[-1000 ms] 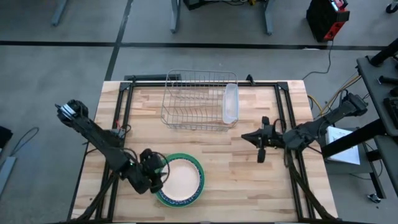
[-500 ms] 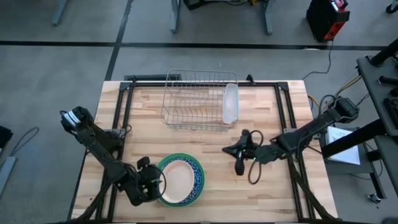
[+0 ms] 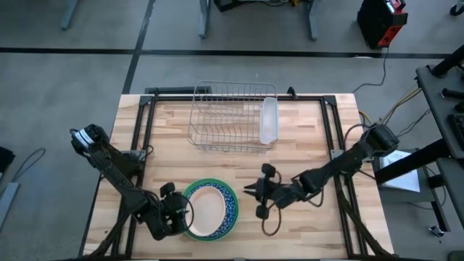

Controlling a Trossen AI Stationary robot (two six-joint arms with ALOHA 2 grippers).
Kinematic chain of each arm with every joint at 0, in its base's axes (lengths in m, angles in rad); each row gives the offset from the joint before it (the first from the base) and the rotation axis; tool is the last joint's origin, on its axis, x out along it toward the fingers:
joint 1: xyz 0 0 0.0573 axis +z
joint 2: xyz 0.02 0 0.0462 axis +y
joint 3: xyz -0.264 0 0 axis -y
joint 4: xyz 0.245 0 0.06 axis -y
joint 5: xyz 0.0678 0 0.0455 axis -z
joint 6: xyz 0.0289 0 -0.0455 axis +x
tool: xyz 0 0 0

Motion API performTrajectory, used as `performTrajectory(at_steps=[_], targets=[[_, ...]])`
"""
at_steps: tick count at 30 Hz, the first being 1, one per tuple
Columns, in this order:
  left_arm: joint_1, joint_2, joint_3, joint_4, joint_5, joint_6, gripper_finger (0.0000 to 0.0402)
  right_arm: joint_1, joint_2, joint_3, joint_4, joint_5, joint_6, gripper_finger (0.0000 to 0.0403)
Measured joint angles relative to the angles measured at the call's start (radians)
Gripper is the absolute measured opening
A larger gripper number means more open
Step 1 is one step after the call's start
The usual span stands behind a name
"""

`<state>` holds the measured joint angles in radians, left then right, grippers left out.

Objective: Sort dishes
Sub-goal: Move the light pink plate to the center of the table

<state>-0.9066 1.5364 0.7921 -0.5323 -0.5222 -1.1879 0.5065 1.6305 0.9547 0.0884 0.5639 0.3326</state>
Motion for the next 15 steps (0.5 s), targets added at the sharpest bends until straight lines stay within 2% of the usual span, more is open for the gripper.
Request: performTrajectory(at_steps=[3, 7, 10, 15], targets=[[0.0, 0.0, 0.0, 0.0, 0.001, 0.001, 0.0154, 0.015, 0.083, 0.05, -0.003, 0.084, -0.241, 0.0083], [0.0, 0.0, 0.0, 0.0, -0.001, 0.001, 0.0154, 0.032, 0.19, 0.122, -0.003, 0.099, -0.579, 0.0136], [0.0, 0.0, -0.001, 0.0, -0.005, 0.001, 0.0154, 0.042, 0.257, 0.186, -0.007, 0.101, -0.714, 0.017], [0.0, 0.0, -0.001, 0.001, -0.008, 0.001, 0.0154, 0.046, 0.289, 0.26, 0.004, 0.12, -0.913, 0.0206]])
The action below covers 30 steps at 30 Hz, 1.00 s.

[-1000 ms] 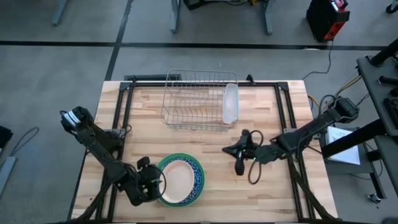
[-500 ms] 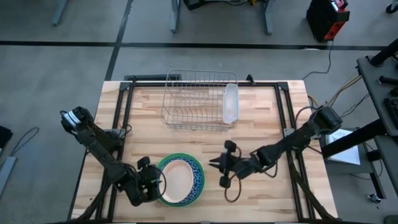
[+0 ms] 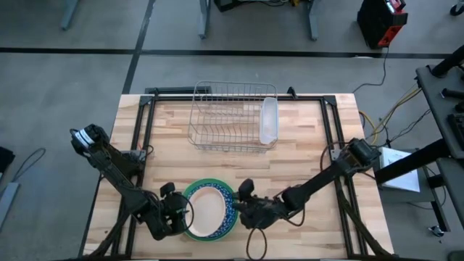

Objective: Sort dishes
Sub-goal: Move the light pink plate to the center of the table

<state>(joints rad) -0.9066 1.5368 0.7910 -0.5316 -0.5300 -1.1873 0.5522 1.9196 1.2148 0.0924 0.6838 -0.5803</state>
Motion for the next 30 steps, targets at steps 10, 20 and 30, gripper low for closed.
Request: performTrajectory(at_steps=[10, 20, 30], targets=[[0.0, 0.0, -0.001, 0.001, -0.004, 0.0, 0.0154, -0.008, 0.028, 0.025, 0.081, -0.126, -0.246, 0.022], [0.0, 0.002, -0.002, 0.016, -0.029, 0.0, 0.0154, -0.069, 0.062, 0.037, 0.107, -0.359, -0.261, 0.0197], [0.0, -0.015, 0.0, 0.041, -0.028, -0.002, 0.0154, -0.081, 0.061, 0.043, 0.097, -0.405, -0.318, 0.0074]])
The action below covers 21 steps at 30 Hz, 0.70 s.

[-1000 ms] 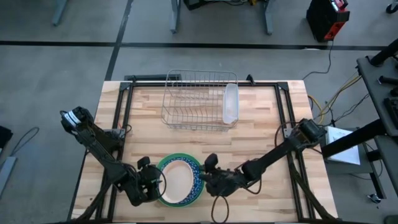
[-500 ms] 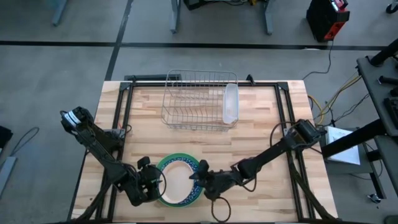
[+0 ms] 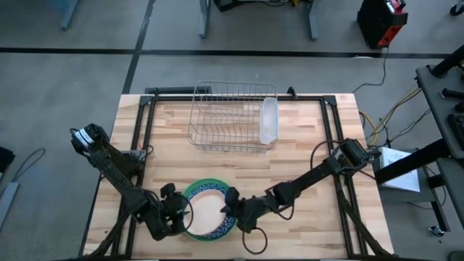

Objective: Sort dishes
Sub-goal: Move the light pink plate to the center of the table

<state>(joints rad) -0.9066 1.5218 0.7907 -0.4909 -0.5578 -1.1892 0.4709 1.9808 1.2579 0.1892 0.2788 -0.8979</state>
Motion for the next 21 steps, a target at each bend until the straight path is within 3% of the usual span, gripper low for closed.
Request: performTrajectory(at_steps=[4, 9, 16, 21], targets=[[0.0, -0.003, 0.055, -0.048, -0.004, 0.03, 0.0155, 0.008, 0.0, -0.002, -0.054, -0.028, 0.004, 0.0014], [0.001, -0.005, 0.183, -0.224, -0.052, 0.059, 0.0155, 0.011, -0.005, 0.024, -0.084, 0.019, 0.036, 0.0011], [-0.002, -0.005, 0.358, -0.524, -0.138, 0.063, 0.0155, 0.059, -0.027, 0.052, -0.177, 0.264, -0.018, 0.0002], [-0.008, -0.005, 0.408, -0.628, -0.147, 0.087, 0.0155, 0.08, -0.074, 0.056, -0.403, 0.392, 0.162, 0.0001]])
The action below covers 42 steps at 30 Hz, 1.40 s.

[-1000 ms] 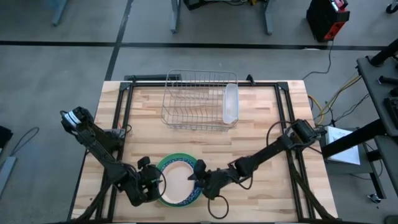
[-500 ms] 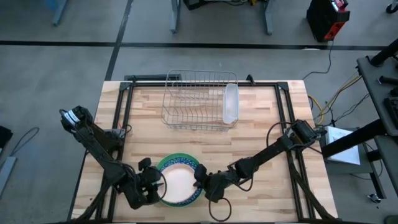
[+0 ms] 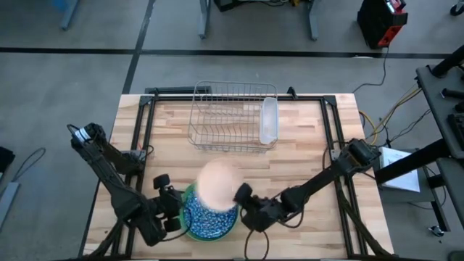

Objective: Sort dishes
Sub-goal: Move the light pink plate to the center of the table

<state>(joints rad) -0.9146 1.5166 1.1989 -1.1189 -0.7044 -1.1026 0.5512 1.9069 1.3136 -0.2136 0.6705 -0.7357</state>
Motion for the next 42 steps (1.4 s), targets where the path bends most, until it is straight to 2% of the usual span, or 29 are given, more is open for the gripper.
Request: performTrajectory(at_steps=[4, 8, 12, 15, 19, 28, 33, 36, 42], targets=[[-0.001, 0.001, 0.008, -0.049, -0.006, -0.001, 0.0155, 0.014, -0.054, 0.0, -0.206, 0.057, 0.202, 0.0002], [0.0, 0.001, -0.002, -0.058, -0.011, -0.003, 0.0155, 0.044, -0.085, -0.006, -0.467, 0.04, 0.446, 0.0001], [-0.001, 0.001, -0.017, -0.052, -0.013, -0.013, 0.0155, 0.069, -0.102, -0.019, -0.64, 0.011, 0.667, 0.0001], [-0.001, 0.001, -0.037, -0.035, -0.015, -0.013, 0.0154, 0.089, -0.102, -0.051, -0.632, -0.1, 0.772, 0.0001], [-0.001, 0.001, -0.066, -0.012, -0.015, -0.017, 0.0154, 0.118, -0.097, -0.116, -0.622, -0.195, 0.867, 0.0001], [-0.001, 0.001, -0.12, 0.058, -0.017, -0.021, 0.0154, 0.15, -0.097, -0.26, -0.44, -0.288, 1.003, 0.0001], [-0.001, 0.001, -0.141, 0.084, -0.018, -0.029, 0.0154, 0.149, -0.097, -0.298, -0.425, -0.296, 1.089, 0.0003], [-0.001, 0.001, -0.142, 0.089, -0.018, -0.032, 0.0154, 0.152, -0.098, -0.306, -0.426, -0.307, 1.137, 0.0023], [-0.001, 0.001, -0.142, 0.092, -0.019, -0.032, 0.0154, 0.161, -0.102, -0.306, -0.449, -0.33, 1.203, 0.0097]])
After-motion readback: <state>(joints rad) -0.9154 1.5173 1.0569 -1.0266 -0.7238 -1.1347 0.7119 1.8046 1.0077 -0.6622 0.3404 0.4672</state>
